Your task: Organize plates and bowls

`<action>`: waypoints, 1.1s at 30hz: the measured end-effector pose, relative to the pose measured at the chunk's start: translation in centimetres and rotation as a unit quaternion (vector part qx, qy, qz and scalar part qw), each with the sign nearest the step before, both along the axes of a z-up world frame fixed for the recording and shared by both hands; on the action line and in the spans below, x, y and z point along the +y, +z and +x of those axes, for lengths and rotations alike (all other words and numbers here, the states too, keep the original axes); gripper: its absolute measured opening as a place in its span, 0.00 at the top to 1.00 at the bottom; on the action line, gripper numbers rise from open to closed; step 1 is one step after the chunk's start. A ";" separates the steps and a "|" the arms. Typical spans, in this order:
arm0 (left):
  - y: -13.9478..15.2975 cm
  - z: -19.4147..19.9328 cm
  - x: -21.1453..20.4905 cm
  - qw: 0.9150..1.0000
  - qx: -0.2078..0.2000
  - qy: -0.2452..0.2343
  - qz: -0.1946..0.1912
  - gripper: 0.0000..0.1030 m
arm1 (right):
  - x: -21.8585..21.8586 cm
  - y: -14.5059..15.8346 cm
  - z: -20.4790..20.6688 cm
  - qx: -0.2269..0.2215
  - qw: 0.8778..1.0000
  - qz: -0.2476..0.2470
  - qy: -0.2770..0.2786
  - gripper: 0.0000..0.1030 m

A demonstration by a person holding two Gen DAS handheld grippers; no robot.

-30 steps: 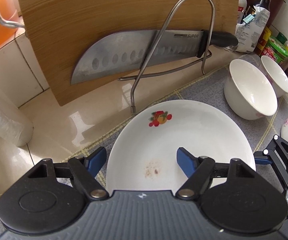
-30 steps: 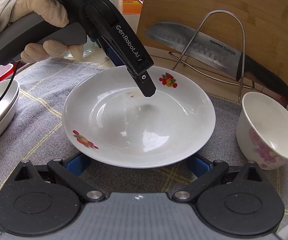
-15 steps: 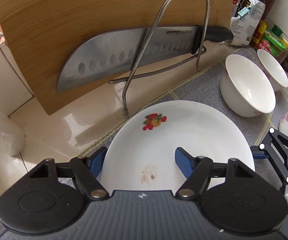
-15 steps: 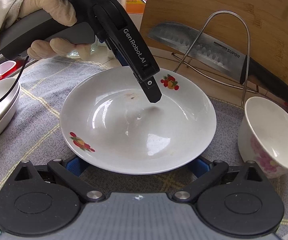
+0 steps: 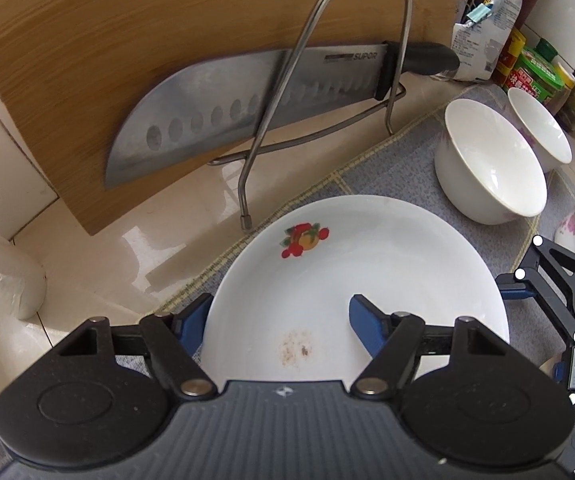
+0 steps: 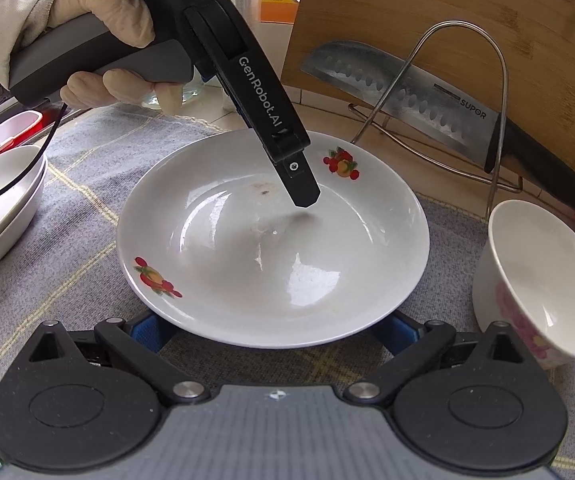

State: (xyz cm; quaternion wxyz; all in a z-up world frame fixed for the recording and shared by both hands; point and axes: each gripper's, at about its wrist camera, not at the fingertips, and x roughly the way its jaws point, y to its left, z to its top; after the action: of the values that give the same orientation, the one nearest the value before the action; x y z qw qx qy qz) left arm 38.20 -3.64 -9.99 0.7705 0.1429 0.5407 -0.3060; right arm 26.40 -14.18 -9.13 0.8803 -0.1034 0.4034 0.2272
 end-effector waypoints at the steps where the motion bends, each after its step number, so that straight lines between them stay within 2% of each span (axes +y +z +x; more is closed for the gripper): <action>1: 0.0 0.0 0.0 1.000 0.002 -0.002 0.001 0.30 | 0.0 0.0 0.0 -0.001 1.000 0.000 0.000 0.00; 11: 0.0 1.0 -0.6 0.999 0.031 -0.037 0.015 0.30 | 0.0 0.0 -0.1 -0.003 1.000 0.001 -0.001 0.00; 22: 0.0 1.0 -0.9 0.999 0.029 -0.037 0.015 0.30 | 0.2 0.1 -0.3 -0.013 1.000 -0.010 0.003 0.00; 33: 0.2 0.9 -0.9 0.999 0.026 -0.043 0.013 0.30 | 0.2 0.1 0.0 -0.004 1.000 -0.010 0.001 0.00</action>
State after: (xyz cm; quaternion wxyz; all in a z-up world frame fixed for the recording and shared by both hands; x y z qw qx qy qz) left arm 39.10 -4.52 -9.82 0.7404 0.1676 0.5580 -0.3352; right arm 26.45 -13.94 -8.99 0.8808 -0.1135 0.4018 0.2234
